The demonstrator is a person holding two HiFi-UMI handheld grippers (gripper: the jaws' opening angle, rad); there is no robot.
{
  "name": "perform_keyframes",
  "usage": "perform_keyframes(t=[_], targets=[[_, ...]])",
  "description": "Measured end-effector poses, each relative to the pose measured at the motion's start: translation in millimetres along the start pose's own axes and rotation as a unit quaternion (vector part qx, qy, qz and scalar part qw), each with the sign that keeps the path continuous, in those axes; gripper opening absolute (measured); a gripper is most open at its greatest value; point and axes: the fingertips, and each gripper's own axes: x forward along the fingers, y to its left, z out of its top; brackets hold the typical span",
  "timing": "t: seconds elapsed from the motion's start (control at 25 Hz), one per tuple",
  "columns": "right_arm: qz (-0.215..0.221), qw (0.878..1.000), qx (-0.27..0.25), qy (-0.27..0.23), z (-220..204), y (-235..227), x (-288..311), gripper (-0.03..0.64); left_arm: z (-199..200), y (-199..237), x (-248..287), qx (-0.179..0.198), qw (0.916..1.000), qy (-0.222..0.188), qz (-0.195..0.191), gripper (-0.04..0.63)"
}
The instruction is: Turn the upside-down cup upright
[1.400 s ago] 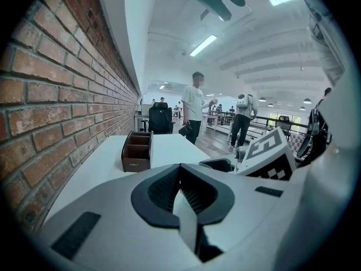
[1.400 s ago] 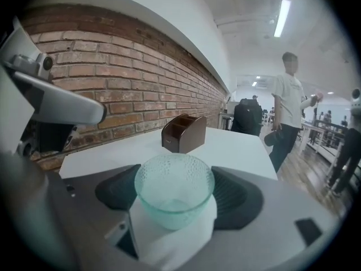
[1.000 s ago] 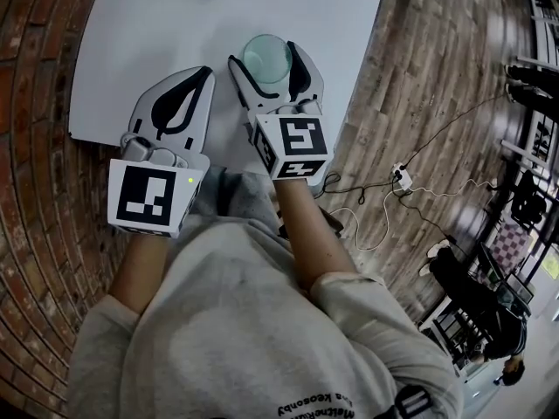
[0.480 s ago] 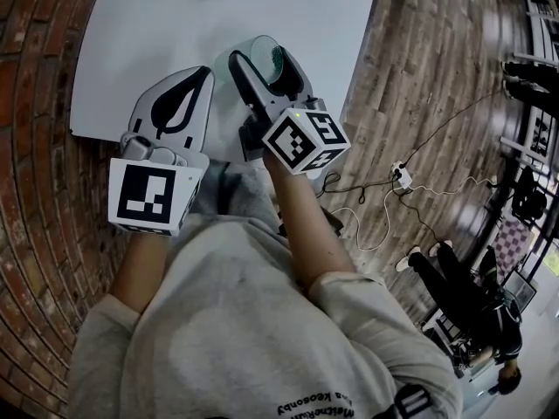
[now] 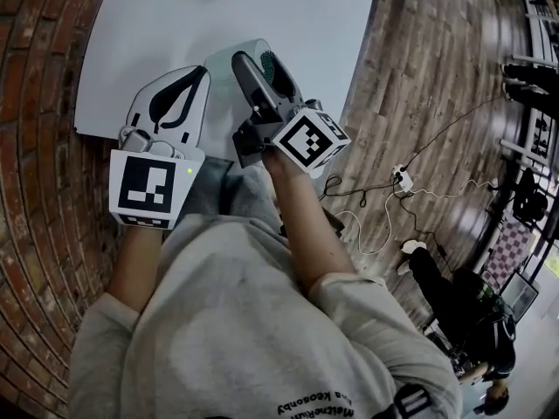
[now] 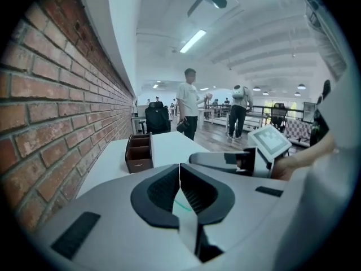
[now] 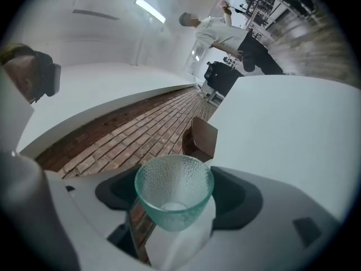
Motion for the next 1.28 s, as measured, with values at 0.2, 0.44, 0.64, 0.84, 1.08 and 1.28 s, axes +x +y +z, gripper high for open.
perform_keyframes(t=[0.2,0.44,0.64,0.84,1.08,1.28], targets=[[0.01,1.0,0.011,-0.001,-0.1,3.8,-1.3,0.379,-17.2,-3.2,8.0,0.074,0.996,0.046,-0.017,0.021],[0.017,1.0,0.017,0.002,0.1,9.9,-1.7,0.379,-29.4,-14.1,13.8,0.107,0.99,0.069,-0.06,0.212],[0.02,1.0,0.016,0.01,1.0,11.4,-2.9,0.379,-48.7,-16.6,23.6,0.152,0.9792,0.112,-0.074,0.31],[0.027,0.999,0.019,0.018,-4.1,14.9,-1.8,0.379,-59.4,-17.6,32.3,0.185,0.9702,0.131,-0.087,0.342],[0.042,0.998,0.031,0.03,-9.7,21.4,-4.6,0.379,-69.1,-25.1,38.7,0.204,0.9618,0.149,-0.105,0.35],[0.057,0.997,0.039,0.038,-11.0,29.0,-3.7,0.379,-71.0,-27.5,44.9,0.22,0.9566,0.156,-0.11,0.35]])
